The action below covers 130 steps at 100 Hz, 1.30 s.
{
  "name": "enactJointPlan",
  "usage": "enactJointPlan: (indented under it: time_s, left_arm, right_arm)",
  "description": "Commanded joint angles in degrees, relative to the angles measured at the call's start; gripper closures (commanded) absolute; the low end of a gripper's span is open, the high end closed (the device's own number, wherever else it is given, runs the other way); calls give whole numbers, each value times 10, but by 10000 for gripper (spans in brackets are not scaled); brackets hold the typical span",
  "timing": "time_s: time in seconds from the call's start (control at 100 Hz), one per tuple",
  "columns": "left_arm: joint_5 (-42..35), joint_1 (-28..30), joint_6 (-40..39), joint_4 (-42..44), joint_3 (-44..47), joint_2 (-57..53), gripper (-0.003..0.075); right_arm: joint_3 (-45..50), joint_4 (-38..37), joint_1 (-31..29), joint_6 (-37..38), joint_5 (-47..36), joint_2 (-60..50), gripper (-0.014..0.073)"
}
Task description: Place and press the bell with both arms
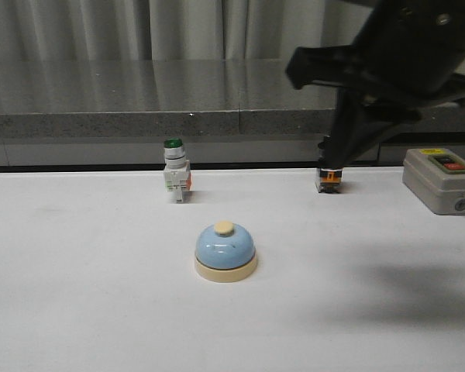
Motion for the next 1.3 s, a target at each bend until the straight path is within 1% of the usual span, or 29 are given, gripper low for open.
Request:
enactJointPlan:
  time_s: [0.0,0.16,0.39,0.51,0.8,1.06,1.29]
  left_arm:
    - [-51,2,-4,-3,23,-18,739]
    - [-51,2,-4,-3,23,-18,740]
    - [-51,2,-4,-3,23,-18,740]
    - [-51,2,-4,-3,23,-18,739]
    - [-51,2,-4,-3,23,-18,739]
    - [-51,2,-4,-3,23,-18,740]
    - [-51,2,-4,-3,23,-18,739]
  right_arm:
    - [-50,6,22,-15,-26,21,654]
    - [-110,6,53,-15,-16,91,654]
    - [-171,6,75,-15,-2,153,654]
    - [-185,6,79,-15,3,170,654]
    - [-185,6,79,-15,12,208,654]
    - [-203,5,79,-15,14,178,654]
    - [-196,-28,65,-15,18,97,654]
